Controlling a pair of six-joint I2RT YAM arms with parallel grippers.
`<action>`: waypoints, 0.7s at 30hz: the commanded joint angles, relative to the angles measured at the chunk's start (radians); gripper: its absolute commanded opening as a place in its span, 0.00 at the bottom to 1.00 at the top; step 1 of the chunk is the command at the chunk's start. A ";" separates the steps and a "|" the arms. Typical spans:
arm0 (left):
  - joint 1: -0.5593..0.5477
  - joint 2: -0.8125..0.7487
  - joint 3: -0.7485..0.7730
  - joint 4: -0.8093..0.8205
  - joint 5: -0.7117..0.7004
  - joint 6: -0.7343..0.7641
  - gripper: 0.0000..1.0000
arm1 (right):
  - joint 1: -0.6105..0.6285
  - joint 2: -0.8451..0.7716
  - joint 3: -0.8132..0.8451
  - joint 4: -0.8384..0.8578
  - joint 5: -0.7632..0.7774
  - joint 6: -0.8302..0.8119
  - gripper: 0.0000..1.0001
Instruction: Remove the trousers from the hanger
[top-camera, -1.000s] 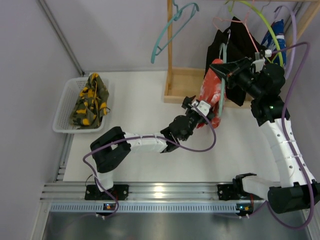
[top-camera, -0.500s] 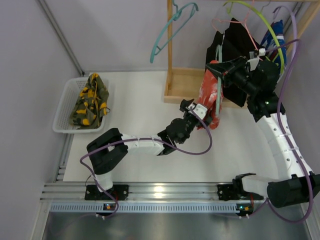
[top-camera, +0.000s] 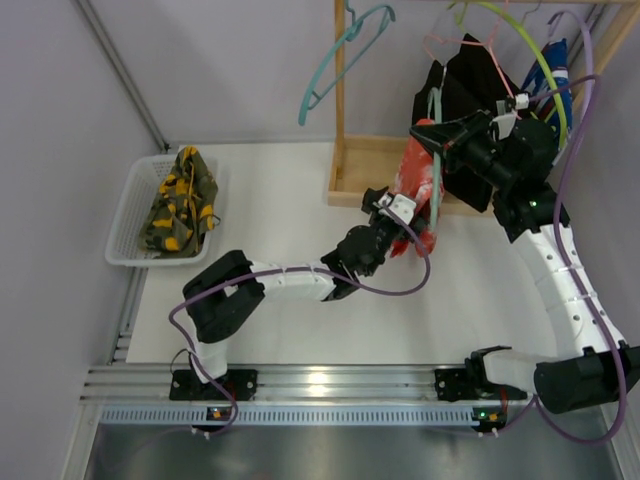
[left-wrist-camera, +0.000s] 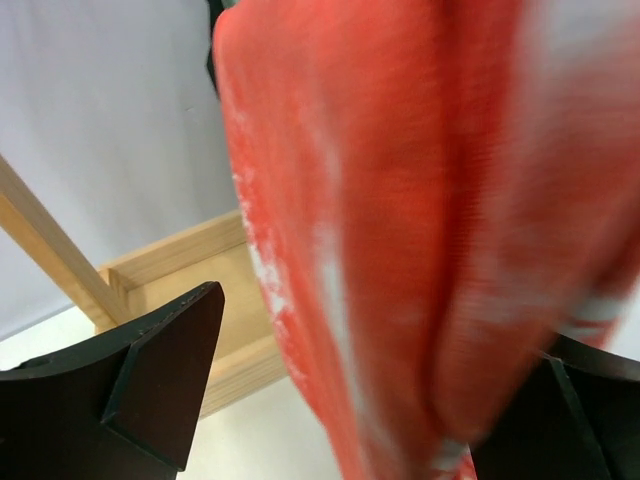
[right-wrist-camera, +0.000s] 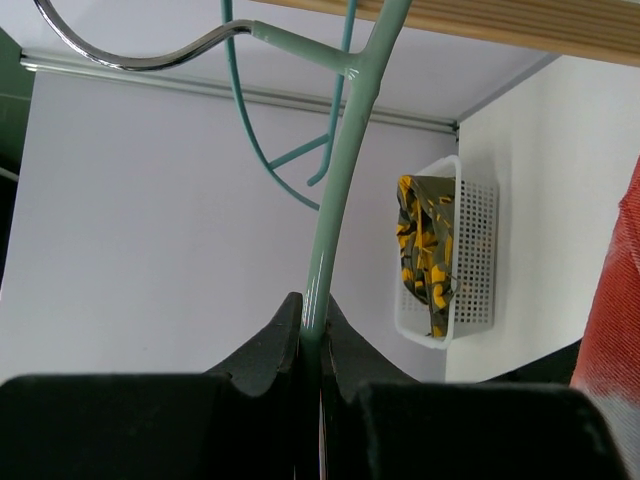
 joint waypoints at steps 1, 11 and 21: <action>0.050 0.009 0.049 0.045 -0.020 -0.010 0.91 | 0.014 -0.033 0.120 0.205 -0.003 -0.030 0.00; 0.074 -0.058 -0.026 0.059 0.061 0.015 0.85 | 0.014 -0.028 0.100 0.225 -0.006 -0.027 0.00; 0.074 -0.123 -0.106 0.059 0.084 0.012 0.88 | 0.012 -0.006 0.141 0.235 -0.003 -0.045 0.00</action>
